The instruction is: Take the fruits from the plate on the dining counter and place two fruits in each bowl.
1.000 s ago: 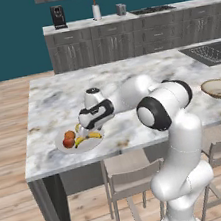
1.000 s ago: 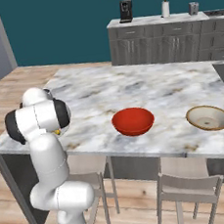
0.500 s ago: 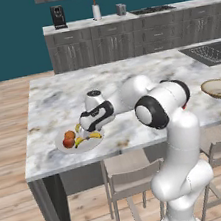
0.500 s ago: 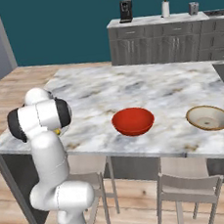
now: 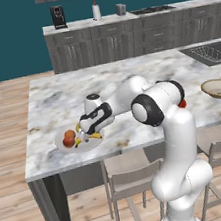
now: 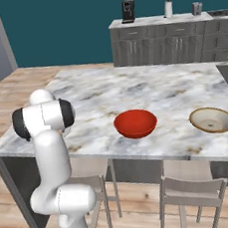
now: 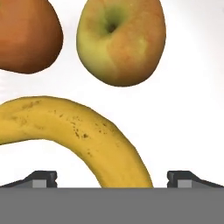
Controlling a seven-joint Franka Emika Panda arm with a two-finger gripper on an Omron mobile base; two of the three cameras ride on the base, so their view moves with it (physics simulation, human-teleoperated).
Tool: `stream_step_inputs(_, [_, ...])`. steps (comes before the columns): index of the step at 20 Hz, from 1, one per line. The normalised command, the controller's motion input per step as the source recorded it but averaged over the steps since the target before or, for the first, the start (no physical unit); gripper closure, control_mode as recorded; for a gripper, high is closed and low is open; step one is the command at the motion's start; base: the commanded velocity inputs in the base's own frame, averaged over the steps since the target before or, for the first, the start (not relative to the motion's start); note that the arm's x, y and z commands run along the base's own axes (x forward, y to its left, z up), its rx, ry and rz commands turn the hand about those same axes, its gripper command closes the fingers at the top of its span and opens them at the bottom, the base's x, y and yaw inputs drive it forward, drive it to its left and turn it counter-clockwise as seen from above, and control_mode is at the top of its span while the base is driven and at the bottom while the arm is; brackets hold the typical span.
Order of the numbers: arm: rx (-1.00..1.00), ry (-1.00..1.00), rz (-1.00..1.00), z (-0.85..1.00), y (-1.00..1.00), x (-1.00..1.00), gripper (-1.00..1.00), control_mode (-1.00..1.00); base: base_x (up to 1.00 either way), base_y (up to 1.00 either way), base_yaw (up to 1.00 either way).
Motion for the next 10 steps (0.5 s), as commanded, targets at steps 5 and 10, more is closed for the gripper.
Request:
stream_step_inputs(5, [0.0,0.0,0.02,-0.04,0.09,0.13,-1.0,-1.0,0.0,0.0,0.0])
stream_step_inputs(10, [0.0,0.0,0.0,0.0,0.0,0.0,1.0,-1.0,0.0,0.0,0.0])
